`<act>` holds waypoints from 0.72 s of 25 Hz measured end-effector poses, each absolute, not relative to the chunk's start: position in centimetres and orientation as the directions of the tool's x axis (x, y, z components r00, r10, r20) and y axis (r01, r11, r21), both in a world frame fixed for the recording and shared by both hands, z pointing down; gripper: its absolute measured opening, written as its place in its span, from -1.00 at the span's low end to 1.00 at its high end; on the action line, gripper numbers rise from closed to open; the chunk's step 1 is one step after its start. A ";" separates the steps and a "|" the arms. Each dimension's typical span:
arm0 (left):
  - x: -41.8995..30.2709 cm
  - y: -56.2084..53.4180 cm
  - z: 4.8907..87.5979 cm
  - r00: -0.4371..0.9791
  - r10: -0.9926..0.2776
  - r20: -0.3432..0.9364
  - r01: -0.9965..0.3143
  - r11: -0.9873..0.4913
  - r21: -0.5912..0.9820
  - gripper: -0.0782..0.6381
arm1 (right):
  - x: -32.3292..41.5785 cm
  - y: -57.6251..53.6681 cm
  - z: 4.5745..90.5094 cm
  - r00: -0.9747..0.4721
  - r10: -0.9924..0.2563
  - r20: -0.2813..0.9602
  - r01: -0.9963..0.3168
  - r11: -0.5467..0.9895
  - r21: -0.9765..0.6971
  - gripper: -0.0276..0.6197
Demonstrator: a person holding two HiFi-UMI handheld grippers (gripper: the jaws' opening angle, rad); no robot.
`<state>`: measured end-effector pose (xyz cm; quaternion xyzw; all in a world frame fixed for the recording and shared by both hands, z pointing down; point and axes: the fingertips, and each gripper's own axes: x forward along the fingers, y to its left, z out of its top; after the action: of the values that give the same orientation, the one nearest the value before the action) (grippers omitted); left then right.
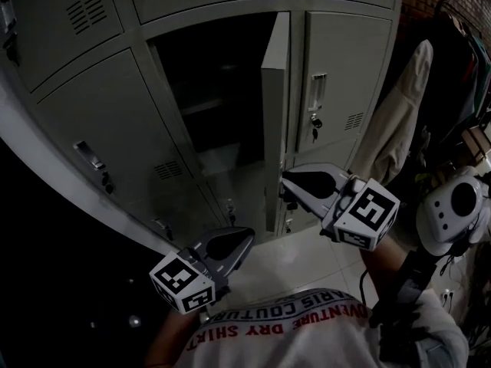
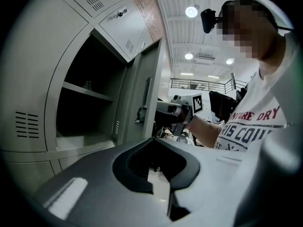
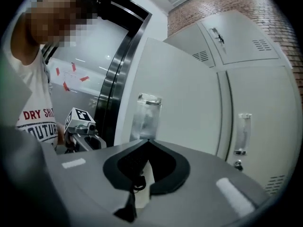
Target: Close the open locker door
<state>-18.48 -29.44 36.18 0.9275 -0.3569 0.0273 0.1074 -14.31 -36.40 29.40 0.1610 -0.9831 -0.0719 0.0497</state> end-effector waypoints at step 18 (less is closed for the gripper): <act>-26.6 -30.0 36.6 0.618 -0.778 0.113 -0.781 -0.590 0.205 -0.77 | -30.3 -44.5 30.2 -0.943 -0.310 0.117 -0.268 0.921 0.281 -0.92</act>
<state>-26.61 -30.00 36.58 0.8917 -0.4371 0.0054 0.1177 -30.27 -44.46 30.16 0.1481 -0.9769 -0.1316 0.0801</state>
